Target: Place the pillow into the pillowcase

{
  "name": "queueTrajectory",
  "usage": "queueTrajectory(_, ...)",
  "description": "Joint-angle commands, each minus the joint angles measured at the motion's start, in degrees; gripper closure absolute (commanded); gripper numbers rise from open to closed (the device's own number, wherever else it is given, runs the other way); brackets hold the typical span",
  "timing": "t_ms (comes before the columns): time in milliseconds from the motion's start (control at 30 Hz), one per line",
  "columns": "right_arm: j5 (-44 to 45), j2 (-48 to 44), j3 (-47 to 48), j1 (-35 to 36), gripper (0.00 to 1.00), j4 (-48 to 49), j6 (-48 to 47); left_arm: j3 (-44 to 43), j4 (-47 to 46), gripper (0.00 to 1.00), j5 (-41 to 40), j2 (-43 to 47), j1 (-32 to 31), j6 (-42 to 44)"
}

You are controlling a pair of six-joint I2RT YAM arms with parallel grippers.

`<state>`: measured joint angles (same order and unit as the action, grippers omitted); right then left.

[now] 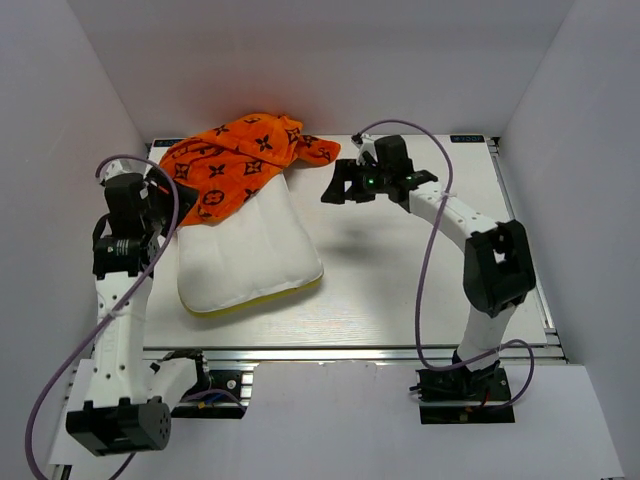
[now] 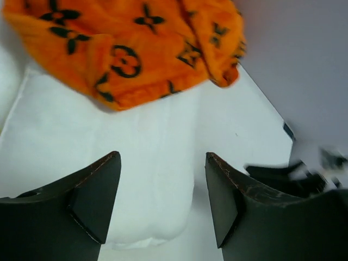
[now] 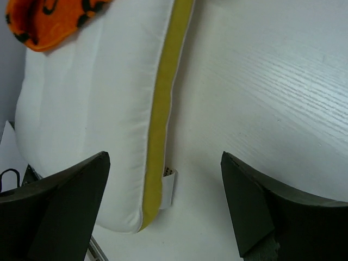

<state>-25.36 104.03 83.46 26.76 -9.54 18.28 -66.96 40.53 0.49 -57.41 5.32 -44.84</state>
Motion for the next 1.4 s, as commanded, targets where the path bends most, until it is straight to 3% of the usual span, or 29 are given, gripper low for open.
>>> queueTrajectory(0, -1.2, 5.7, 2.5, 0.8, 0.12, 4.4, 6.5, -1.7, -3.3, 0.27, 8.8, 0.8, -2.9, 9.1)
queueTrajectory(133, -5.0, 12.5, 6.8, 2.9, 0.11, 7.7, 11.2, -4.1, -6.6, 0.27, 7.7, -3.7, -12.8, 15.1)
queueTrajectory(267, -9.3, 18.5, 9.4, 5.5, 0.11, 10.9, 16.5, -10.9, -6.3, 0.26, 1.0, -11.3, -23.4, 21.9)
queueTrajectory(367, -11.5, 21.5, 9.7, 7.4, 0.11, 14.8, 19.6, -17.7, -4.9, 0.25, -4.2, -19.4, -28.0, 29.7)
queueTrajectory(500, -12.5, 25.9, 12.6, 9.3, 0.15, 17.3, 22.9, -23.7, -3.4, 0.25, -10.9, -29.6, -29.4, 39.6)
queueTrajectory(533, -12.5, 26.4, 13.0, 9.4, 0.20, 17.5, 22.9, -24.1, -4.0, 0.25, -12.1, -31.2, -29.4, 41.0)
queueTrajectory(567, -13.2, 26.8, 13.4, 9.5, 0.38, 18.4, 23.1, -24.3, -5.5, 0.24, -13.4, -33.8, -29.4, 42.5)
queueTrajectory(667, -15.8, 26.9, 11.9, 9.2, 0.79, 20.3, 24.9, -23.6, -9.1, 0.24, -16.9, -38.4, -29.4, 49.0)
queueTrajectory(767, -18.4, 24.2, 8.3, 8.2, 0.94, 21.8, 25.7, -24.4, -9.8, 0.24, -18.5, -42.1, -29.3, 53.5)
queueTrajectory(1167, -22.4, 11.3, -2.9, 5.9, 0.99, 24.4, 26.9, -21.1, -17.8, 0.28, -21.2, -49.9, -29.3, 59.5)
queueTrajectory(1367, -23.5, 8.1, -4.5, 5.5, 0.99, 24.8, 28.7, -18.6, -18.3, 0.37, -18.1, -51.4, -29.3, 58.6)
